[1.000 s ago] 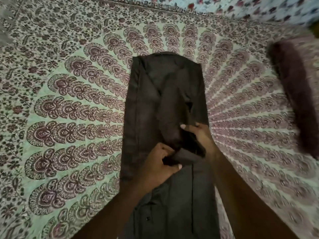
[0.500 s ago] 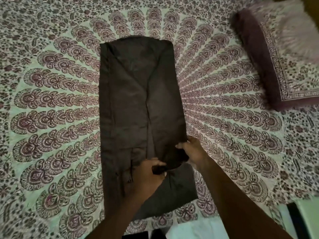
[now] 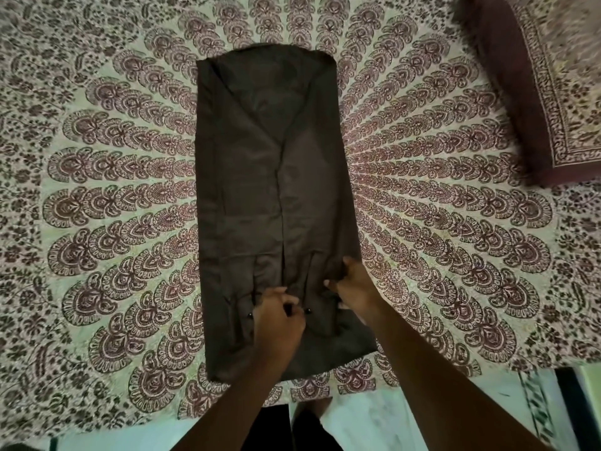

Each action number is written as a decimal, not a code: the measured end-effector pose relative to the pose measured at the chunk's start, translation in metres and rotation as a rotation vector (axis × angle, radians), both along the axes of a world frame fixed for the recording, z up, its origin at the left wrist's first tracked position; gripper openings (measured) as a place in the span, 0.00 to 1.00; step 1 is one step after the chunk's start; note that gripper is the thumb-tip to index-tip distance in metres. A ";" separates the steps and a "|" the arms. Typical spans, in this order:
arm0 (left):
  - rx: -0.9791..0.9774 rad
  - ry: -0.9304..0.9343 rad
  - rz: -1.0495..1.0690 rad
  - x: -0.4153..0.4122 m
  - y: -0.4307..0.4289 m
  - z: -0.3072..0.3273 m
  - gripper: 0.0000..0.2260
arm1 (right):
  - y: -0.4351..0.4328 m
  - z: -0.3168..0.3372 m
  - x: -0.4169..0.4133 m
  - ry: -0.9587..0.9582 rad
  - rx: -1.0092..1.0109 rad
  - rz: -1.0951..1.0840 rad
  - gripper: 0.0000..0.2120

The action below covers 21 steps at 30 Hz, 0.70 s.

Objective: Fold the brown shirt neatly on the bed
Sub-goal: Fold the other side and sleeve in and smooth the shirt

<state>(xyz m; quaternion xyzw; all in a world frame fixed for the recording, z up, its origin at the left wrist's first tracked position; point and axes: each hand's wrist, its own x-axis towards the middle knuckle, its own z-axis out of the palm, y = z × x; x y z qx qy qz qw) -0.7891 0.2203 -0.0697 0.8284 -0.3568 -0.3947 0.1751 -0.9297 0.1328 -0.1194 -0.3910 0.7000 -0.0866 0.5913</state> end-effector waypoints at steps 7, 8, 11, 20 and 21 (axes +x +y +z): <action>0.060 -0.053 -0.222 0.002 0.008 -0.021 0.09 | -0.002 0.011 0.002 0.229 -0.123 0.292 0.19; 0.100 -0.084 -0.283 0.002 0.009 -0.019 0.11 | -0.003 0.012 0.001 0.267 -0.137 0.316 0.22; 0.152 -0.204 -0.411 0.005 0.007 -0.014 0.11 | -0.011 0.011 0.004 0.326 -0.197 0.344 0.28; -0.138 -0.441 -0.833 0.047 -0.064 -0.042 0.28 | -0.089 0.007 0.022 0.284 -0.403 0.159 0.24; -0.150 -0.477 -0.885 0.054 -0.073 -0.045 0.26 | -0.097 0.006 0.024 0.282 -0.389 0.170 0.22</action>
